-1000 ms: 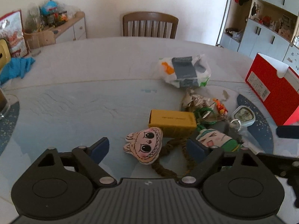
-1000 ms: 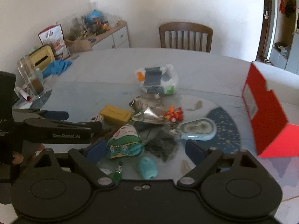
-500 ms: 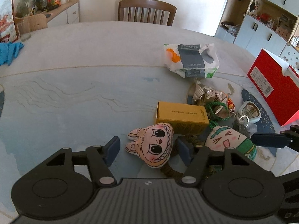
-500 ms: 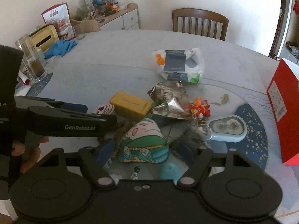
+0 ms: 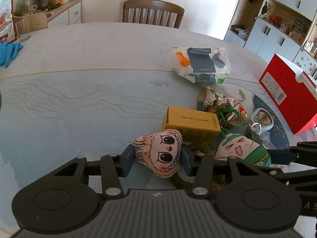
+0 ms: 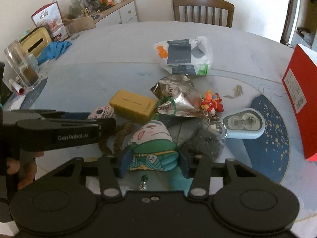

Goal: Organize objects
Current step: 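Grasp the pink doll-face keychain with left gripper while right grasps green plush pouch, then carry the doll-face keychain and green plush pouch over the red box, then open both grippers to drop the keychain and pouch into the box, then withdraw both grippers from the box back toward the table pile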

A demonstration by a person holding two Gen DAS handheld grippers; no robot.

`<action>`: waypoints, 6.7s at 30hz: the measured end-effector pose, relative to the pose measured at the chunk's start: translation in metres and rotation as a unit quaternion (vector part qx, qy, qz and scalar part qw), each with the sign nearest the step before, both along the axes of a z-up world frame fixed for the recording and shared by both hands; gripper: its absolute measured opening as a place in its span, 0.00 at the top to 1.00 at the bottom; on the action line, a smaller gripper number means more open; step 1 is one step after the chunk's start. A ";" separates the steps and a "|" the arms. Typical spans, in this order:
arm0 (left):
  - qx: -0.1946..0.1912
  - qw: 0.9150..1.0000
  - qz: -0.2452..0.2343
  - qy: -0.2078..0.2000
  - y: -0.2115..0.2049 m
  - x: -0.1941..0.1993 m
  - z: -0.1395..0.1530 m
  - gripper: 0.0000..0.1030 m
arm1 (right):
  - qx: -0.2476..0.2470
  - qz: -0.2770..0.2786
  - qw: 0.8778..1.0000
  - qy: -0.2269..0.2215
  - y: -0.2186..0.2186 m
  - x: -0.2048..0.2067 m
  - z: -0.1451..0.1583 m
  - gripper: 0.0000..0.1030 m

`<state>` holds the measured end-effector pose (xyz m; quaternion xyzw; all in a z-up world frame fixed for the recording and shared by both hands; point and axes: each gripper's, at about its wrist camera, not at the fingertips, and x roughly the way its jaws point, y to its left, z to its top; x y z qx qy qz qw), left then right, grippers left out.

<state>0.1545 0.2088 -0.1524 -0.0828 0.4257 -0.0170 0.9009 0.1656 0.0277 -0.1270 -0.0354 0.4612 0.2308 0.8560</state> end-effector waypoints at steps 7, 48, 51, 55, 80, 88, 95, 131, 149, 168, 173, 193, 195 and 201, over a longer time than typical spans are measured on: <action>-0.001 1.000 -0.008 -0.010 -0.002 -0.006 0.015 0.54 | 0.013 -0.005 1.000 -0.006 -0.002 -0.003 0.011 0.74; 0.006 0.992 -0.112 -0.061 -0.130 0.006 0.147 0.54 | 0.122 -0.041 0.989 -0.077 -0.163 0.003 0.134 0.81; 0.007 0.991 -0.114 -0.065 -0.145 0.012 0.154 0.54 | 0.125 -0.038 0.987 -0.089 -0.182 0.011 0.142 0.81; 0.014 0.989 -0.128 -0.068 -0.175 0.025 0.162 0.54 | 0.125 -0.043 0.986 -0.102 -0.209 0.024 0.152 0.81; 0.079 0.969 -0.229 -0.056 -0.381 0.144 0.150 0.54 | 0.066 -0.119 0.980 -0.142 -0.359 0.107 0.137 0.81; 0.100 0.964 -0.243 -0.037 -0.423 0.169 0.119 0.54 | 0.050 -0.136 0.981 -0.129 -0.385 0.137 0.103 0.81; 0.129 0.960 -0.248 0.001 -0.444 0.192 0.081 0.54 | 0.038 -0.139 0.986 -0.088 -0.400 0.149 0.062 0.81; 0.159 0.941 -0.255 0.158 -0.451 0.216 0.017 0.45 | -0.029 -0.088 0.996 -0.011 -0.386 0.159 0.021 0.58; 0.094 0.967 -0.236 0.037 -0.417 0.160 0.097 0.40 | 0.003 -0.087 0.995 -0.057 -0.392 0.121 0.072 0.44; 0.061 0.970 -0.219 -0.089 -0.360 0.085 0.160 0.40 | 0.054 -0.110 0.987 -0.108 -0.358 0.052 0.120 0.38; 0.053 0.972 -0.202 -0.105 -0.335 0.065 0.166 0.34 | 0.062 -0.116 0.984 -0.120 -0.340 0.033 0.125 0.31; 0.030 0.979 -0.153 -0.132 -0.236 0.006 0.170 0.19 | 0.081 -0.121 0.980 -0.136 -0.257 -0.020 0.128 0.02; 0.030 0.979 -0.150 -0.133 -0.229 0.002 0.168 0.17 | 0.081 -0.121 0.980 -0.138 -0.249 -0.024 0.128 0.01; 0.026 0.981 -0.143 -0.132 -0.206 -0.008 0.163 0.07 | 0.077 -0.120 0.981 -0.135 -0.229 -0.033 0.126 0.01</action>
